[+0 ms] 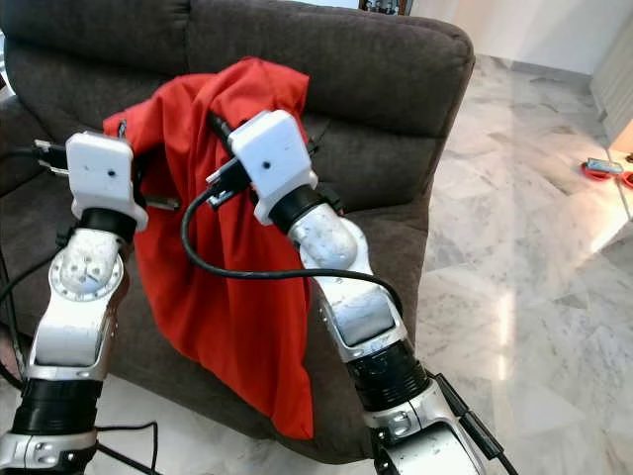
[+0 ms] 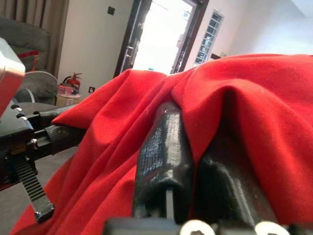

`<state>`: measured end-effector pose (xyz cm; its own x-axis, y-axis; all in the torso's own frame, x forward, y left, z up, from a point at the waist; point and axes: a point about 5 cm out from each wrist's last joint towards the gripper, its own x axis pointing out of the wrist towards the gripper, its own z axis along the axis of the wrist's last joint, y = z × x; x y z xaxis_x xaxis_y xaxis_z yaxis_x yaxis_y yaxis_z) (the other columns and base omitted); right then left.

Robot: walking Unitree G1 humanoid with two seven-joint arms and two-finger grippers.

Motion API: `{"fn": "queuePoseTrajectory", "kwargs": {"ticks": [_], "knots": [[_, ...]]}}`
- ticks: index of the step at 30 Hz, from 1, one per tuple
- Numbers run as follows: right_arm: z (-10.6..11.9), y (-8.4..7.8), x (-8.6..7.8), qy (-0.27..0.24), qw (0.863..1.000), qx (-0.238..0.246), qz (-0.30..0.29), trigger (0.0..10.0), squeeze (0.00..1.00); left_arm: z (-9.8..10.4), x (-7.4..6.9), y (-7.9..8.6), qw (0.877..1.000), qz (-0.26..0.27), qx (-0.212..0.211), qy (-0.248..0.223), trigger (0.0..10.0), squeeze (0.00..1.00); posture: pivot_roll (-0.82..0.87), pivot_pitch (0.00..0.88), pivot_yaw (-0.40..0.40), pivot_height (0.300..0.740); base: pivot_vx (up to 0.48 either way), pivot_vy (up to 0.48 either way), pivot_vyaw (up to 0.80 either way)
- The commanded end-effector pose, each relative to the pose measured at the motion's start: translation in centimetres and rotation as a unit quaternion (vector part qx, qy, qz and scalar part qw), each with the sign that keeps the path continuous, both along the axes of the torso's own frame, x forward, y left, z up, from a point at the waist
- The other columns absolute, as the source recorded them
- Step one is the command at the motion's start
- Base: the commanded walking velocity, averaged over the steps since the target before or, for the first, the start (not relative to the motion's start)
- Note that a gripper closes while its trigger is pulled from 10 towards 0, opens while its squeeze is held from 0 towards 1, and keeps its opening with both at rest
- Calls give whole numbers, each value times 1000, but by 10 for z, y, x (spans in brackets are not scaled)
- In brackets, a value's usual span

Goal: Move the pillow to the sofa from floor

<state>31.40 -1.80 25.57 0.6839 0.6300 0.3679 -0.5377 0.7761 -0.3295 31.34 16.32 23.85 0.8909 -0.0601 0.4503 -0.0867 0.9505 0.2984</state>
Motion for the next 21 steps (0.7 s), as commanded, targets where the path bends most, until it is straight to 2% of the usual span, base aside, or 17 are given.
{"fn": "queuePoseTrajectory", "kwargs": {"ticks": [1, 7, 8, 9, 10, 11, 12, 21], "knots": [[3, 7, -3, -7, 1000, -6, 14, 10000, 0, 14, -7, -19, 998, -50, 5, -31, 10000, 0, 152, 32, -72, 740, 0, 0, 0], [2, 9, -2, -5, 1000, -5, 13, 10000, 0, 15, -4, -15, 999, -41, 4, -29, 10000, 0, 152, 28, -72, 740, 0, 0, 0], [2, 9, -2, -4, 1000, -5, 14, 10000, 0, 15, -4, -15, 999, -40, 5, -29, 10000, 184, 152, 28, -72, 740, 0, 0, 0], [2, 10, -2, -3, 1000, -4, 16, 10000, 0, 15, -4, -14, 999, -39, 6, -29, 10000, 184, 152, 28, -72, 740, 0, 0, 0], [2, 10, -2, -2, 1000, -4, 17, 10000, 0, 15, -4, -14, 999, -38, 6, -29, 10000, 996, 152, 28, -72, 740, 0, 0, 0], [2, 10, -2, -1, 1000, -4, 18, 10000, 808, 15, -4, -14, 999, -38, 5, -28, 10000, 1000, 151, 27, -72, 740, 0, 0, 0], [2, 10, -2, 0, 1000, -4, 18, 10000, 1000, 15, -4, -15, 999, -38, 5, -27, 10000, 1000, 151, 27, -72, 740, 0, 0, 0], [2, 8, -2, -4, 1000, -1, 13, 10000, 1000, 16, -4, -16, 999, -39, 11, -31, 10000, 1000, 149, 32, -75, 740, 0, 0, 0]]}}
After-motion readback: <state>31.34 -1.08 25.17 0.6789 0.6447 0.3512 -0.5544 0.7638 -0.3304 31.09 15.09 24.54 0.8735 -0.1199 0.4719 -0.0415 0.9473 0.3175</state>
